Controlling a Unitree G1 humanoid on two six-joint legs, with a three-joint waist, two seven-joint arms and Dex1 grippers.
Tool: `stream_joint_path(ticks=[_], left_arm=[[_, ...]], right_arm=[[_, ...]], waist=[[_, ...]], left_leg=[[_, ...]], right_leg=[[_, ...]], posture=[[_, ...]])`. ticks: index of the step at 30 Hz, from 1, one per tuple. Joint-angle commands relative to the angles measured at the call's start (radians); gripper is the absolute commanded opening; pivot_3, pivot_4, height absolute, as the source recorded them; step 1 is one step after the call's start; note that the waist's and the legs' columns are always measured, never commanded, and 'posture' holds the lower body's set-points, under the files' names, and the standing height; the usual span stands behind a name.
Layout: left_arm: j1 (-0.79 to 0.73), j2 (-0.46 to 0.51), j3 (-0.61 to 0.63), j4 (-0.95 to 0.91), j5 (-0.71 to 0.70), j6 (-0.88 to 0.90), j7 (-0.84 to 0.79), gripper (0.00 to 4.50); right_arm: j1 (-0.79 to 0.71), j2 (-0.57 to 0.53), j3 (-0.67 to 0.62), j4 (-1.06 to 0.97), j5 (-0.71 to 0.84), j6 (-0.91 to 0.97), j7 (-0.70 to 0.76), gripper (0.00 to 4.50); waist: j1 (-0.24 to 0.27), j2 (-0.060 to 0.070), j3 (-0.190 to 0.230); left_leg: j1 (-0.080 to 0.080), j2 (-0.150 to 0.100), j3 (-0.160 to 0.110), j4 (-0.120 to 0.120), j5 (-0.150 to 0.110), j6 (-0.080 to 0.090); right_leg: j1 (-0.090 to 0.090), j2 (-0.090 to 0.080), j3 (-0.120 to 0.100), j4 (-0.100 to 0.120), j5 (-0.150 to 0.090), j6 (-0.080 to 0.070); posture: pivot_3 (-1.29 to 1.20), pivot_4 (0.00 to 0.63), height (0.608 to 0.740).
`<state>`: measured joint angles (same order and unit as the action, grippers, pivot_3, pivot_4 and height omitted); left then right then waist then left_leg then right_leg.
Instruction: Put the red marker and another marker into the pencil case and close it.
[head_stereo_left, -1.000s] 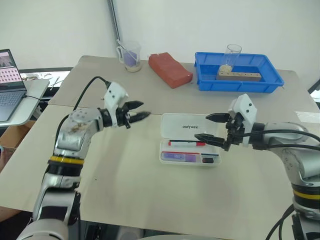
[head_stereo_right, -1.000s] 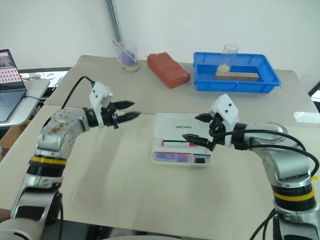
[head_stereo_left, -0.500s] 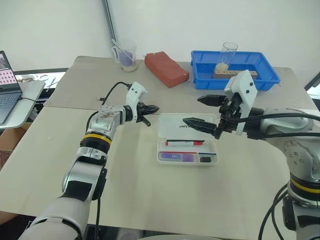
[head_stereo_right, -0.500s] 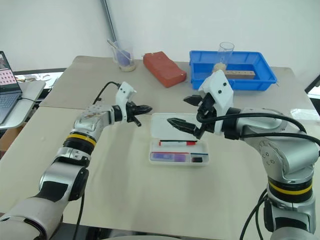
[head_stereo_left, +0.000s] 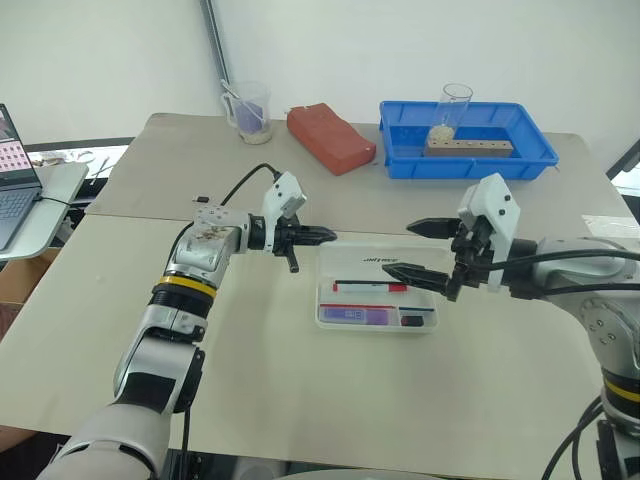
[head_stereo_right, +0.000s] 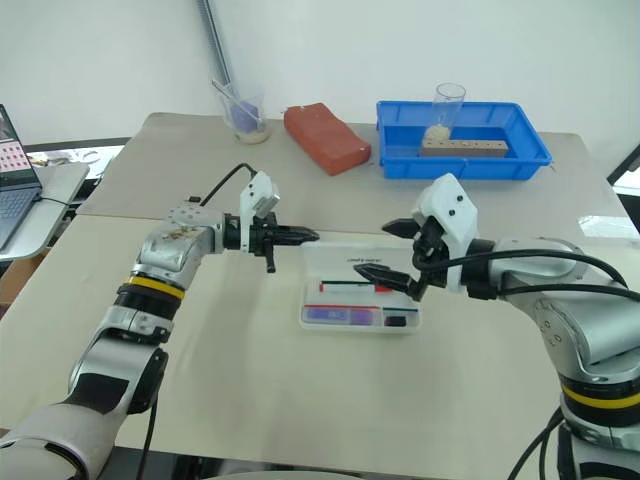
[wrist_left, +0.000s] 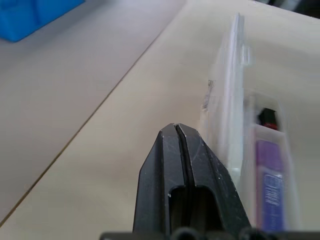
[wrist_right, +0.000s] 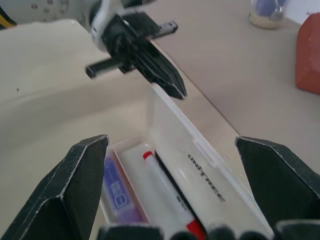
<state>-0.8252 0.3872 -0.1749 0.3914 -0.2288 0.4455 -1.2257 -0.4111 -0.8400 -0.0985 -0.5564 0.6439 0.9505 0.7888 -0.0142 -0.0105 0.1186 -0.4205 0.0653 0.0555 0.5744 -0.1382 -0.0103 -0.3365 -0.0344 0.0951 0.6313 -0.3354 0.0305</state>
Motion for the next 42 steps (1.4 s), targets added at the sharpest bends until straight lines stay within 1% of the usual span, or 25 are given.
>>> stream_joint_path(ticks=[1,4,6,10,13,16,17,18,19,22,23,26,29,33,38,42], left_arm=[[0.048,0.038,-0.062,-0.164,0.002,0.003,-0.054,0.06],[0.106,0.063,-0.141,-0.249,0.046,-0.034,-0.068,0.06],[0.133,0.074,-0.201,-0.262,0.106,-0.079,-0.052,0.06],[0.18,0.094,-0.296,-0.235,0.214,-0.208,-0.036,0.06],[0.192,0.09,-0.31,-0.228,0.236,-0.251,-0.022,0.06],[0.183,0.091,-0.268,-0.235,0.204,-0.249,-0.018,0.06],[0.171,0.094,-0.213,-0.248,0.158,-0.222,-0.01,0.43],[0.163,0.097,-0.165,-0.264,0.116,-0.197,-0.004,0.59],[0.159,0.099,-0.134,-0.279,0.088,-0.176,0.001,0.92],[0.202,0.165,0.013,-0.397,-0.012,-0.057,0.036,2.38],[0.228,0.195,0.058,-0.44,-0.036,-0.024,0.048,2.94],[0.313,0.279,0.164,-0.552,-0.094,0.065,0.08,4.44],[0.389,0.343,0.23,-0.622,-0.124,0.106,0.102,4.48],[0.475,0.391,0.31,-0.664,-0.102,0.101,0.189,4.48],[0.509,0.407,0.33,-0.674,-0.1,0.091,0.253,4.48],[0.483,0.392,0.321,-0.657,-0.113,0.081,0.276,4.48]], right_arm=[[0.009,-0.037,-0.046,-0.018,0.034,-0.023,0.044,4.5],[0.056,-0.072,-0.035,-0.037,0.039,-0.026,0.081,4.5],[0.095,-0.093,-0.001,-0.044,-0.014,-0.079,0.088,4.5],[0.102,-0.064,0.037,-0.025,-0.054,-0.106,0.049,4.5],[0.121,-0.058,0.059,-0.014,-0.082,-0.136,0.047,4.5],[0.131,-0.057,0.058,0.015,-0.098,-0.16,0.055,4.5],[0.136,-0.063,0.052,0.034,-0.104,-0.175,0.067,4.5],[0.14,-0.071,0.049,0.049,-0.111,-0.19,0.078,4.5],[0.145,-0.076,0.046,0.058,-0.115,-0.202,0.086,4.5],[0.162,-0.11,0.028,0.101,-0.126,-0.238,0.137,4.5],[0.162,-0.119,0.025,0.121,-0.133,-0.251,0.149,4.5],[0.166,-0.138,0.024,0.176,-0.171,-0.306,0.168,4.5],[0.183,-0.149,0.011,0.211,-0.186,-0.335,0.193,4.5],[0.194,-0.151,-0.021,0.271,-0.21,-0.356,0.19,4.5],[0.207,-0.129,-0.052,0.306,-0.22,-0.359,0.162,4.5],[0.21,-0.107,-0.05,0.306,-0.222,-0.35,0.141,4.5]], waist=[[0.0,0.001,0.0],[0.0,0.002,-0.001],[0.003,0.002,-0.001],[0.001,0.002,-0.001],[0.003,0.001,-0.002],[0.003,0.001,-0.002],[0.002,0.001,-0.002],[0.001,0.001,-0.002],[0.001,0.001,-0.002],[-0.005,0.002,-0.002],[-0.009,0.002,-0.002],[-0.013,0.002,-0.002],[-0.005,0.002,-0.001],[0.003,0.001,-0.001],[0.004,0.001,-0.001],[0.002,0.001,-0.001]], left_leg=[[0.0,0.0,0.0,0.0,0.0,0.0],[0.001,0.0,0.0,0.0,0.0,0.0],[0.001,0.0,0.0,0.0,0.0,0.0],[0.001,0.0,0.0,0.001,0.0,0.0],[0.001,0.0,0.0,0.001,0.0,0.0],[0.001,0.0,0.001,0.001,0.0,0.0],[0.001,0.0,0.001,0.001,0.0,0.0],[0.001,0.0,0.001,0.001,0.0,0.0],[0.0,0.0,0.001,0.001,0.0,0.0],[0.0,0.0,0.001,0.001,0.0,0.0],[0.0,0.001,0.001,0.001,0.0,0.0],[0.002,0.002,0.001,0.0,0.0,0.001],[0.005,0.002,0.001,0.0,0.0,0.0],[0.007,0.002,0.003,0.0,0.0,0.0],[0.007,0.001,0.005,0.0,0.0,0.0],[0.007,0.001,0.006,-0.001,0.0,0.0]], right_leg=[[0.0,0.0,0.0,0.0,0.0,0.0],[0.001,0.0,0.001,-0.001,0.0,0.0],[0.002,0.0,0.001,-0.001,0.0,0.0],[0.001,0.0,0.002,-0.001,0.0,-0.001],[0.002,0.0,0.001,-0.001,0.0,-0.001],[0.002,-0.001,0.001,-0.001,0.0,-0.001],[0.002,-0.001,0.001,-0.001,0.0,-0.001],[0.002,-0.001,0.001,-0.001,0.0,-0.001],[0.001,-0.001,0.001,-0.001,0.0,-0.001],[0.0,0.0,0.001,0.0,0.0,-0.001],[0.0,0.0,0.001,0.0,0.0,-0.001],[0.001,0.001,0.002,-0.001,0.0,-0.001],[0.003,0.001,0.001,0.0,-0.001,0.0],[0.001,-0.002,0.0,-0.001,-0.001,-0.001],[0.001,-0.006,0.0,-0.001,-0.001,-0.002],[0.002,-0.006,0.0,-0.001,-0.001,-0.002]], posture=[[0.0,0.15,0.74],[0.0,0.15,0.74],[0.0,0.15,0.74],[0.0,0.15,0.74],[0.0,0.15,0.74],[0.0,0.15,0.74],[0.0,0.15,0.74],[0.0,0.15,0.74],[0.0,0.15,0.74],[0.0,0.15,0.74],[0.0,0.15,0.74],[0.0,0.15,0.74],[0.0,0.15,0.74],[0.0,0.15,0.74],[0.0,0.15,0.74],[0.0,0.15,0.74]])
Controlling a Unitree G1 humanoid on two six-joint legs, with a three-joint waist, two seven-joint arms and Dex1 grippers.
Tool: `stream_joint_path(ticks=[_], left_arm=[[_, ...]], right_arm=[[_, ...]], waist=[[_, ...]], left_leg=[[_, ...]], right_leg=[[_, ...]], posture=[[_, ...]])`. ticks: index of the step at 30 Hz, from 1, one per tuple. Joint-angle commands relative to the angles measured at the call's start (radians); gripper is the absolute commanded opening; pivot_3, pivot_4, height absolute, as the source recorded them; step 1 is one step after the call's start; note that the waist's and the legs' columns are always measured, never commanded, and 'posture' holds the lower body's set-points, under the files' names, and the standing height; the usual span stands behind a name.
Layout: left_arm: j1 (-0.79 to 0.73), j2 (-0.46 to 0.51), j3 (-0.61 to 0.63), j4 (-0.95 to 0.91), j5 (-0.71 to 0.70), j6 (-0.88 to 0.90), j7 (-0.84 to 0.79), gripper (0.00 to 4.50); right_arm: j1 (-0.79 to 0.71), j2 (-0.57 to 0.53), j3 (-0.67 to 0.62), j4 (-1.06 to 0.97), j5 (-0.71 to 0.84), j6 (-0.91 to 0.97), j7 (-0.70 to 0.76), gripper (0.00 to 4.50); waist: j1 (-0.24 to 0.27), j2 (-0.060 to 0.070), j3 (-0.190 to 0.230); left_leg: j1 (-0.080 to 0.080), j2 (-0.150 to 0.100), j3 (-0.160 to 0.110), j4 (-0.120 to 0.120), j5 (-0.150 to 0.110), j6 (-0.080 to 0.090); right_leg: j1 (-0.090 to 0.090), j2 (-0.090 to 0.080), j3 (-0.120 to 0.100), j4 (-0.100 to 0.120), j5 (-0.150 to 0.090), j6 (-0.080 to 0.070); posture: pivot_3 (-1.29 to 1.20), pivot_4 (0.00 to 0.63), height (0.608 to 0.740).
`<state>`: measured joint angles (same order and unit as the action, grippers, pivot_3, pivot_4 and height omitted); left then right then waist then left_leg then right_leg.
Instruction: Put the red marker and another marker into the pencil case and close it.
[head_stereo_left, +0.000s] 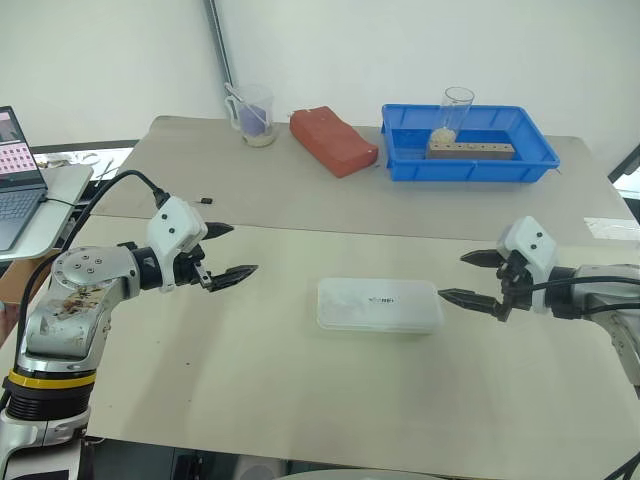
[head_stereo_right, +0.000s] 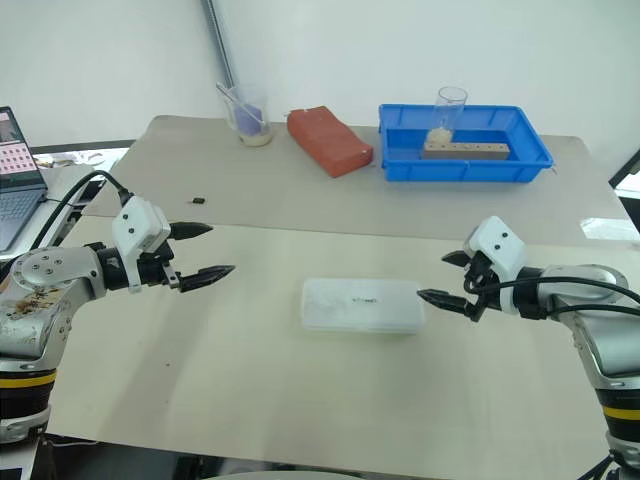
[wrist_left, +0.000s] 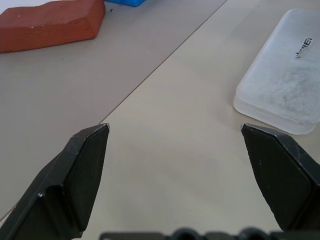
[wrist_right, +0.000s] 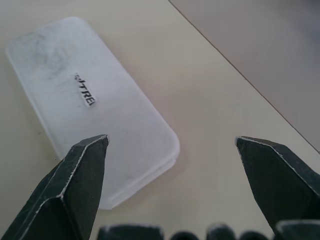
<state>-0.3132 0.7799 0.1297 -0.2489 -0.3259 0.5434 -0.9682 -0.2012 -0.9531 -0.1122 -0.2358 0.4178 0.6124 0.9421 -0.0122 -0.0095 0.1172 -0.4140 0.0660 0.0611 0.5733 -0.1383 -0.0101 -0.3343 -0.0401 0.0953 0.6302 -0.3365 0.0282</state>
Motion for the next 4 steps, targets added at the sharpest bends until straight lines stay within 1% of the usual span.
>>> stream_joint_path(ticks=[1,3,4], left_arm=[[-0.041,-0.008,0.02,-0.014,-0.031,-0.006,0.024,4.48],[-0.055,-0.016,0.027,-0.007,-0.05,0.0,0.03,4.48],[-0.049,-0.007,0.016,-0.005,-0.033,-0.011,0.031,4.48]], right_arm=[[-0.002,0.011,-0.036,-0.017,0.006,-0.008,-0.016,4.5],[-0.009,0.018,-0.033,-0.019,0.006,-0.002,-0.023,4.5],[-0.011,0.021,-0.032,-0.02,0.006,-0.001,-0.025,4.5]], waist=[[0.0,0.0,0.0],[0.0,0.0,0.0],[0.0,0.0,0.0]], left_leg=[[0.0,0.0,0.0,0.0,0.0,0.0],[-0.001,0.0,0.0,0.0,0.0,0.0],[-0.001,0.0,0.0,0.0,0.0,0.0]], right_leg=[[0.0,0.0,0.0,0.0,0.0,0.0],[0.001,0.0,0.0,0.001,0.0,0.0],[0.001,0.0,0.0,0.001,0.0,0.0]], posture=[[0.0,0.15,0.74],[0.0,0.15,0.74],[0.0,0.15,0.74]])
